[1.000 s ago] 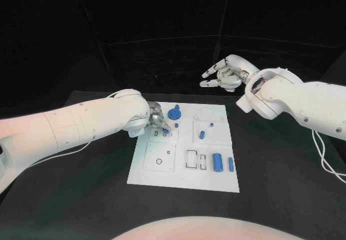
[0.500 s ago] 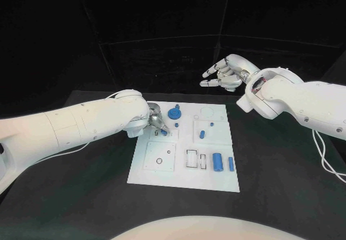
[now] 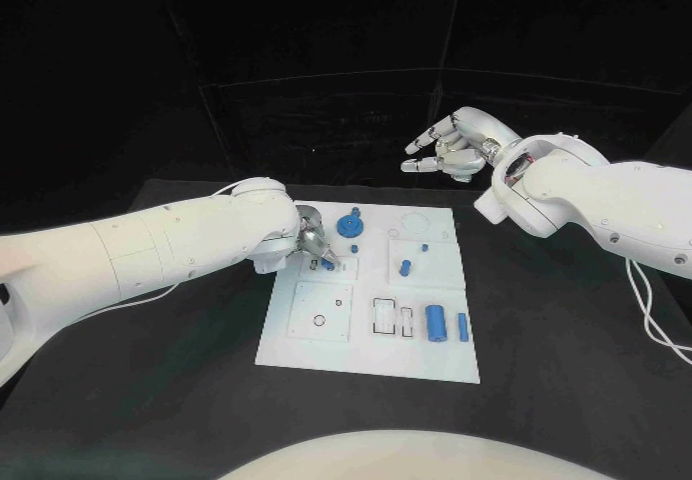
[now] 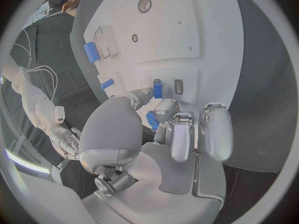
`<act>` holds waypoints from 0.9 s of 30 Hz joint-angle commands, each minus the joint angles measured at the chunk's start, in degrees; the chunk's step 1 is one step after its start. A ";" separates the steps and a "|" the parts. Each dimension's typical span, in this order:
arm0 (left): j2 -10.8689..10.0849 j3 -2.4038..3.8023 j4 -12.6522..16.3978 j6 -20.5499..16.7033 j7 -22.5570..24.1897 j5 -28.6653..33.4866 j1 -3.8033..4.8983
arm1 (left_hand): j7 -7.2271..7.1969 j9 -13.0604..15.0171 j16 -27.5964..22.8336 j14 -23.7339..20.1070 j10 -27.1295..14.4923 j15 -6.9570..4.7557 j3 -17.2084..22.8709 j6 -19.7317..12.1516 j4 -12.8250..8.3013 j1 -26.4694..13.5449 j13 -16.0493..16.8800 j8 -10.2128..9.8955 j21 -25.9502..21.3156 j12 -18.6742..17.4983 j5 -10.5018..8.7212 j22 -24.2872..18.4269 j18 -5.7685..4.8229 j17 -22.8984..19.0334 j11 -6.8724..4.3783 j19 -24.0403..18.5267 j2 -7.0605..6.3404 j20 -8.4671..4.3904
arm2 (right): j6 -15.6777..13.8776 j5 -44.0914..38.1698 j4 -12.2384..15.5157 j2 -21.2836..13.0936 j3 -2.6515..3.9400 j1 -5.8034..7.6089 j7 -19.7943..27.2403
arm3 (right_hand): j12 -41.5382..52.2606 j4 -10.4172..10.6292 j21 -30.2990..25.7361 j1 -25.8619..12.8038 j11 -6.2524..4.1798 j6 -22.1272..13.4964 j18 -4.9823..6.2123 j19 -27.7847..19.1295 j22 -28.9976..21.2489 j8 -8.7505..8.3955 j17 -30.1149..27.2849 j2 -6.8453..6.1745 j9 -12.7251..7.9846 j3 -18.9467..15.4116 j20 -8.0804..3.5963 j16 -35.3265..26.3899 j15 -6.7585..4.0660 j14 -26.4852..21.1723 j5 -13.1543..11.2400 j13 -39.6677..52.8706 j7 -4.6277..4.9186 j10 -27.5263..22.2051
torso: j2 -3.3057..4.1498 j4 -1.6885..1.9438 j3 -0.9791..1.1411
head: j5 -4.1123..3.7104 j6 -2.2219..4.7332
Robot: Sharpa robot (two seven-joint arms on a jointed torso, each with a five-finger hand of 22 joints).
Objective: Assemble the parts on the task board
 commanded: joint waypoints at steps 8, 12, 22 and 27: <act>-0.12 -0.26 0.03 1.21 -0.52 -1.20 -0.21 | -0.54 0.26 0.18 6.16 0.64 -0.43 8.14 0.66 -9.30 -0.42 0.38 0.47 0.01 0.65 0.18 0.23 -0.16 15.09 -0.32 0.25 0.41 -0.30 | 0.35 -0.16 0.04 0.06 0.05 0.13 0.46 | 0.24 -0.02 -0.23 0.28 0.00 0.33 0.94 0.29 -0.04 0.38 3.55 0.42 0.00 -0.20 -0.29 -0.31 -0.22 3.51 0.29 -0.07 -0.12 0.54 | 0.02 -0.03 0.00 | 0.03 -0.04; 0.08 -0.26 0.04 1.14 -0.17 -1.20 -0.21 | -0.69 0.30 0.18 6.16 0.79 -0.52 7.60 0.89 -9.22 -0.66 0.55 0.52 0.07 0.81 0.16 0.35 -0.18 15.09 -0.43 0.29 0.45 -0.37 | 0.37 -0.16 0.00 0.10 0.05 0.13 0.46 | 0.24 -0.02 -0.23 0.28 0.00 0.33 0.94 0.29 -0.04 0.38 3.55 0.42 0.00 -0.20 -0.29 -0.31 -0.22 3.51 0.29 -0.07 -0.12 0.54 | 0.02 -0.03 0.00 | 0.03 -0.15; 0.60 -0.26 -0.18 1.91 0.36 -1.19 -0.20 | -0.80 0.34 0.18 6.16 1.01 -0.61 7.25 1.13 -9.31 -0.46 0.86 0.55 0.12 1.05 0.17 0.46 -0.21 15.09 -0.56 0.34 0.99 -0.46 | 0.36 -0.16 -0.02 0.18 0.05 0.13 0.46 | 0.24 -0.02 -0.23 0.28 0.00 0.33 0.94 0.29 -0.04 0.38 3.55 0.42 0.00 -0.20 -0.29 -0.31 -0.22 3.51 0.29 -0.07 -0.12 0.54 | 0.03 -0.03 0.03 | 0.01 -0.22; 0.73 -0.26 -0.57 2.13 0.30 -1.12 -0.19 | -1.02 0.46 0.18 6.16 1.32 -0.66 4.21 2.03 -7.24 -2.77 1.23 0.67 0.25 1.39 -0.12 0.76 -0.28 15.09 -0.67 0.45 1.93 -0.54 | 0.33 -0.16 -0.02 0.18 0.05 0.13 0.45 | 0.20 0.04 -0.25 0.29 -0.01 0.36 0.95 0.28 -0.08 0.41 3.48 0.48 0.01 -0.28 -0.29 -0.36 -0.22 3.50 0.34 -0.13 -0.13 0.51 | 0.00 -0.01 0.04 | -0.02 -0.28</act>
